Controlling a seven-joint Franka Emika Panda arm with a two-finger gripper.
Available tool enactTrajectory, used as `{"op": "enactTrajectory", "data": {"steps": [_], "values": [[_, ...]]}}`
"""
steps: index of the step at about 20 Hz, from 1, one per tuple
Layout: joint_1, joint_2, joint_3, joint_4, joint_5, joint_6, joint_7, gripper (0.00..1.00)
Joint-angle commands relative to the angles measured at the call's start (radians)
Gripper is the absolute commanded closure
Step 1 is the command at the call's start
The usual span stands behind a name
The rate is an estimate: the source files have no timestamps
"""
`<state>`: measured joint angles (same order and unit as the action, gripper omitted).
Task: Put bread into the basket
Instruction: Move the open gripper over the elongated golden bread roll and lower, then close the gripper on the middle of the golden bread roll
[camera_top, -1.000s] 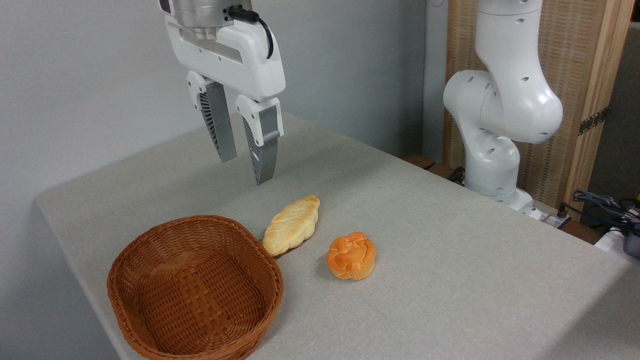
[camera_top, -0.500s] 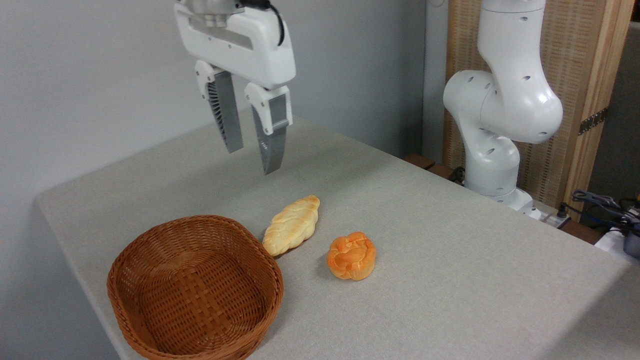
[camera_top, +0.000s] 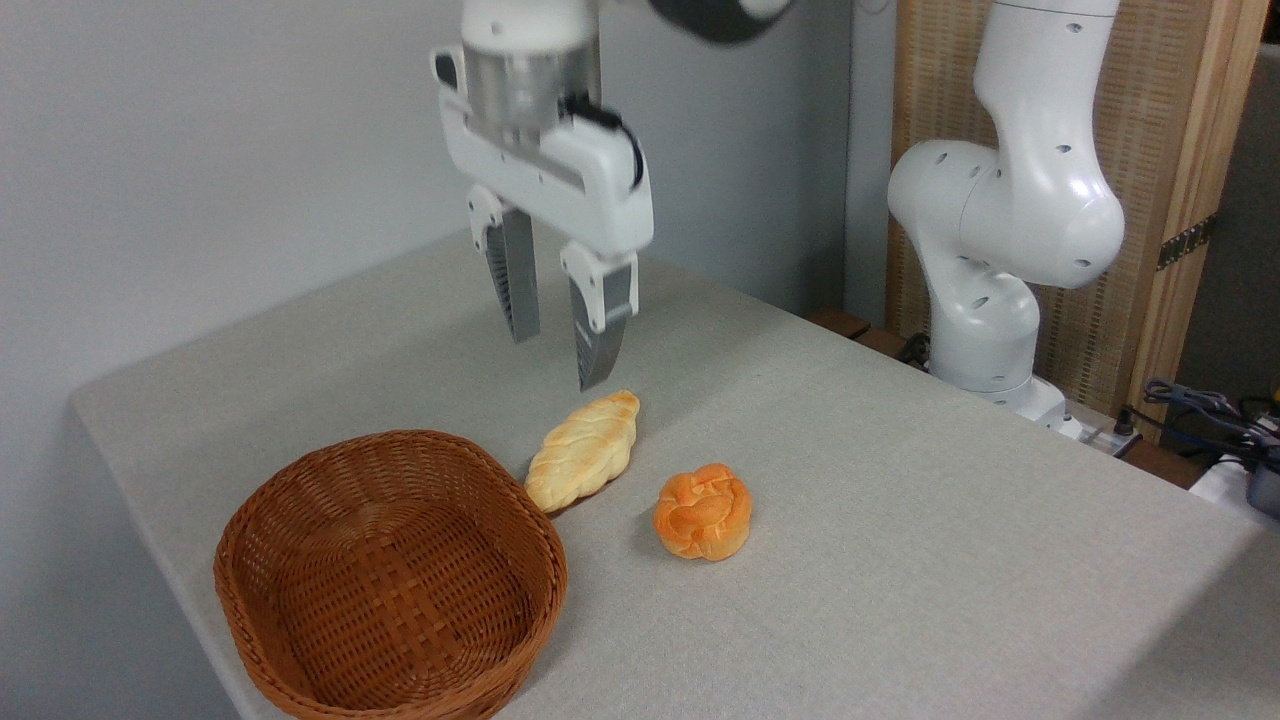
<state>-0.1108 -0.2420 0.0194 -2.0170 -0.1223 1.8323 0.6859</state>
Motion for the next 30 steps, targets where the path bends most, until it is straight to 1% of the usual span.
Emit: {"op": "enactTrajectory", "data": {"steps": [1, 5, 8, 11, 14, 16, 18, 19, 25, 27, 28, 30], "values": [[-0.026, -0.025, -0.007, -0.097, -0.034, 0.068, -0.017, 0.00], [-0.032, -0.025, -0.016, -0.163, -0.031, 0.111, -0.017, 0.00], [-0.036, -0.023, -0.018, -0.222, -0.034, 0.172, -0.035, 0.00], [-0.044, -0.020, -0.042, -0.255, -0.034, 0.240, -0.136, 0.00], [-0.046, -0.014, -0.050, -0.273, -0.034, 0.268, -0.199, 0.00], [-0.061, -0.013, -0.052, -0.285, -0.036, 0.297, -0.232, 0.00], [-0.070, -0.002, -0.053, -0.302, -0.036, 0.326, -0.239, 0.00], [-0.073, 0.001, -0.071, -0.313, -0.034, 0.332, -0.240, 0.00], [-0.073, 0.018, -0.085, -0.342, -0.028, 0.354, -0.236, 0.00], [-0.073, 0.021, -0.095, -0.354, -0.026, 0.378, -0.236, 0.00], [-0.073, 0.021, -0.095, -0.356, -0.026, 0.387, -0.236, 0.06], [-0.073, 0.021, -0.095, -0.358, -0.026, 0.390, -0.233, 0.32]]}}
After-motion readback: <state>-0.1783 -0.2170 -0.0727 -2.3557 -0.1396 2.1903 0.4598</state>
